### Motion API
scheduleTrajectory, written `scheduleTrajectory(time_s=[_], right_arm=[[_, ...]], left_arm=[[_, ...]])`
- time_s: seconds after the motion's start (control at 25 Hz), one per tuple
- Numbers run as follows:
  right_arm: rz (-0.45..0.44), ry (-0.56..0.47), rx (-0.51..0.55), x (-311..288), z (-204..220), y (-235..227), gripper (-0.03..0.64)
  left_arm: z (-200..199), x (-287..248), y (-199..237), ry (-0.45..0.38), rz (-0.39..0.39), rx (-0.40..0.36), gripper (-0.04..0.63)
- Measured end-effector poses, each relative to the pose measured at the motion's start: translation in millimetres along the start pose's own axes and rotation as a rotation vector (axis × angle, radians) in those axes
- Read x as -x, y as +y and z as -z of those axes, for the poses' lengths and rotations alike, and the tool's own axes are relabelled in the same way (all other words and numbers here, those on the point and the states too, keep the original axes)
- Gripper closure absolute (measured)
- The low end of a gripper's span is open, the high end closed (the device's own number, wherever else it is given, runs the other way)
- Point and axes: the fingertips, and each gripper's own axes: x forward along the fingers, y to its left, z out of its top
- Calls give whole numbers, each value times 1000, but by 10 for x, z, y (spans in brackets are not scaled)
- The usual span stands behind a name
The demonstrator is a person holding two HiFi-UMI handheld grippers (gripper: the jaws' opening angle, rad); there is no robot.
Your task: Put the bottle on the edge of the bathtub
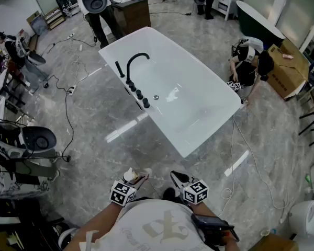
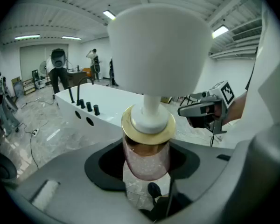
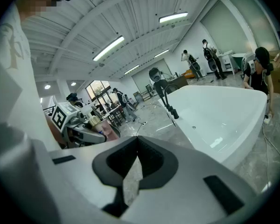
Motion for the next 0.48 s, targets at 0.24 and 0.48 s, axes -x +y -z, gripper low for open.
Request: scheduleTrajectory(time_s=[0.24,0.48], right_arm=[[-32,-10,62,-335,-45,596,611],[-73,15,101,-452,3,1020,612]], left_arm=[[170,548,303,-68,-33,24,377],[411,1022,525,-101,-108,82,377]])
